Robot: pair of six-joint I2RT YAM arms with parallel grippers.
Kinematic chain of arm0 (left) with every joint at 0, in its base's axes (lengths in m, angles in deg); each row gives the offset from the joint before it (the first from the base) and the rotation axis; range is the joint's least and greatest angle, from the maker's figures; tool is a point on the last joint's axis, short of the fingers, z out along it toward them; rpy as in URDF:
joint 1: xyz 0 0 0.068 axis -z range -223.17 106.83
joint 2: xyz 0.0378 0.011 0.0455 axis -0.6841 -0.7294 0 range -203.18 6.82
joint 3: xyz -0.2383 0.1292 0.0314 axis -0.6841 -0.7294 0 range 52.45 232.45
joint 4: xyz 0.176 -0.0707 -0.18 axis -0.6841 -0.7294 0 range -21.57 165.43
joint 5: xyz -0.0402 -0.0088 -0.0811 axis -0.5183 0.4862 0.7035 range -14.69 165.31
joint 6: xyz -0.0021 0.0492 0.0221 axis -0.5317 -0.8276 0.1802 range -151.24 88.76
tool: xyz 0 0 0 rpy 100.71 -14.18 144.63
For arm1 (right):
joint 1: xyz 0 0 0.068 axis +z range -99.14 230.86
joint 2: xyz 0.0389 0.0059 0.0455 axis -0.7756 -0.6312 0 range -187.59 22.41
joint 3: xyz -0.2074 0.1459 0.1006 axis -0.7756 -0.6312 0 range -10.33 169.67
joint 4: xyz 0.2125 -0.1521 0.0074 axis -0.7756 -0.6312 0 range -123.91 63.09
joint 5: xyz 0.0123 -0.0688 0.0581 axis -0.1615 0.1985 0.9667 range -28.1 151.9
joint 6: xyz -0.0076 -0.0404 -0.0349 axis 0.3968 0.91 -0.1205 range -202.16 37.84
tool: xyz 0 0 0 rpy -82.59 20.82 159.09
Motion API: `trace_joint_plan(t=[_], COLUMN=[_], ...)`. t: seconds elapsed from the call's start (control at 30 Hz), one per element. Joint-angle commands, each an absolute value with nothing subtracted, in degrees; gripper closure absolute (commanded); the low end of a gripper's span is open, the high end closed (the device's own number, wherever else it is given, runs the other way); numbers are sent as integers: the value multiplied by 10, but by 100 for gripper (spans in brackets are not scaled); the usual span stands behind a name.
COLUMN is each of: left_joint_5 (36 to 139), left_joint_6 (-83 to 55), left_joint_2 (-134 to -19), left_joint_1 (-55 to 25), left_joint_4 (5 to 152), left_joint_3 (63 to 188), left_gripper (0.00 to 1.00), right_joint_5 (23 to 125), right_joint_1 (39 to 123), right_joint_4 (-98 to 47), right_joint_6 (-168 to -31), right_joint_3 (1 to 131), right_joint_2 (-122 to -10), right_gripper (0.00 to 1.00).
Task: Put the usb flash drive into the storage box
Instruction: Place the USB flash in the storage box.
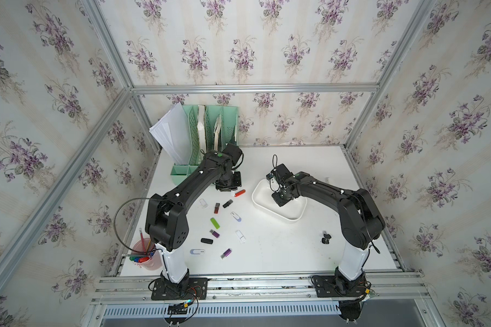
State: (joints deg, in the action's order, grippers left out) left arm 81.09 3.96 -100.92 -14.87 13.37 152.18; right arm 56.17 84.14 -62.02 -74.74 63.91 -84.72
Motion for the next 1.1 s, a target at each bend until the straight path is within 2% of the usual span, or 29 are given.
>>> trace_joint_plan(t=[0.0,0.3,0.47,0.83,0.93,1.07], left_joint_5=[811,816,816,821,830,839], left_joint_6=[47,49,50,48,46,46], left_joint_2=[-1036,-1086,-1092,-1124,-1152,-1202], left_joint_1=[-129,-94,-87,-66,-53,-34], left_joint_4=[111,97,94,78,74,70], left_joint_3=[1559,1631,1637,1687,1721,1770], left_gripper=[90,90,90,89,89,89], right_joint_5=[550,552,551,515,498,486], right_joint_1=[838,828,827,825,780,744], right_joint_4=[-598,-578,-577,-593,-612,-631], right_joint_6=[-759,-768,-773,-806,-835,-882], right_joint_3=[635,621,620,622,616,596], right_joint_2=[-861,-897,-895,-742,-714,-709], right_gripper=[81,74,60,48,43,41])
